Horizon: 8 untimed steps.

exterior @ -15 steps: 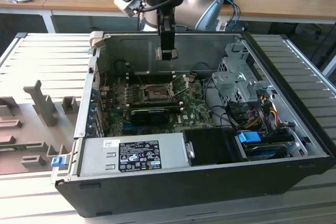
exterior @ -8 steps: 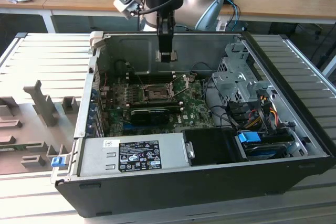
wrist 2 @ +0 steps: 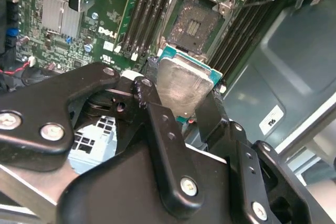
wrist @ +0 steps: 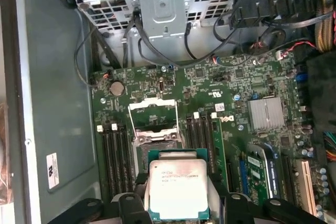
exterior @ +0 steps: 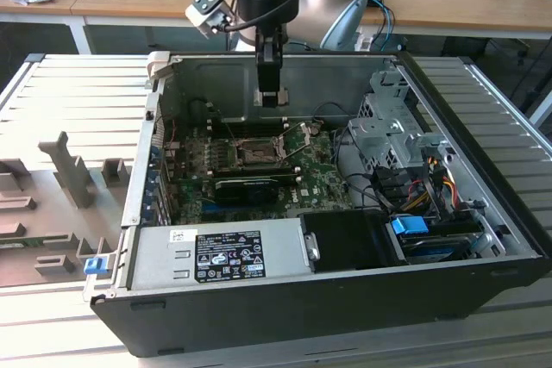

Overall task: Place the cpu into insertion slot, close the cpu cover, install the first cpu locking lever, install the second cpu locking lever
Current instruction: 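Place the cpu into insertion slot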

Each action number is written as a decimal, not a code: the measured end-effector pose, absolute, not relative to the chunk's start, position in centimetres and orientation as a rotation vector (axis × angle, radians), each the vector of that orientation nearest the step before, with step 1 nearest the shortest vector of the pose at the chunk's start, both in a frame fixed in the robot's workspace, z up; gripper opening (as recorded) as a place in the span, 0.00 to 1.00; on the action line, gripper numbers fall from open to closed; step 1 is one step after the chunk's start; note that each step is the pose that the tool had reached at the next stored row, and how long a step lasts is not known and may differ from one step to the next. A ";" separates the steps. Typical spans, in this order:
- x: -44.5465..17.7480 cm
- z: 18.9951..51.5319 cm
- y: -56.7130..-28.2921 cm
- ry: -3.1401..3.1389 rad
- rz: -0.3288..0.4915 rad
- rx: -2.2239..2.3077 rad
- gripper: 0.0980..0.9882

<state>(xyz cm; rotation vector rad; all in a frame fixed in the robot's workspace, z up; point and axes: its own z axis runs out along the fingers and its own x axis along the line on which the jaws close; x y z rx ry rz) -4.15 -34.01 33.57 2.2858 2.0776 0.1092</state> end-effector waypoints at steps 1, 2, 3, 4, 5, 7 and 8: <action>-4.2 33.4 -34.0 2.088 0.110 2.277 0.49; -4.2 33.4 -34.0 2.091 0.110 2.274 0.49; -4.2 33.2 -34.0 2.092 0.110 2.274 0.49; -4.2 33.1 -34.0 2.092 0.110 2.273 0.49; -4.2 33.0 -34.0 2.092 0.110 2.273 0.49; -4.2 32.9 -34.0 2.092 0.109 2.273 0.49; -4.2 32.9 -34.0 2.092 0.110 2.273 0.49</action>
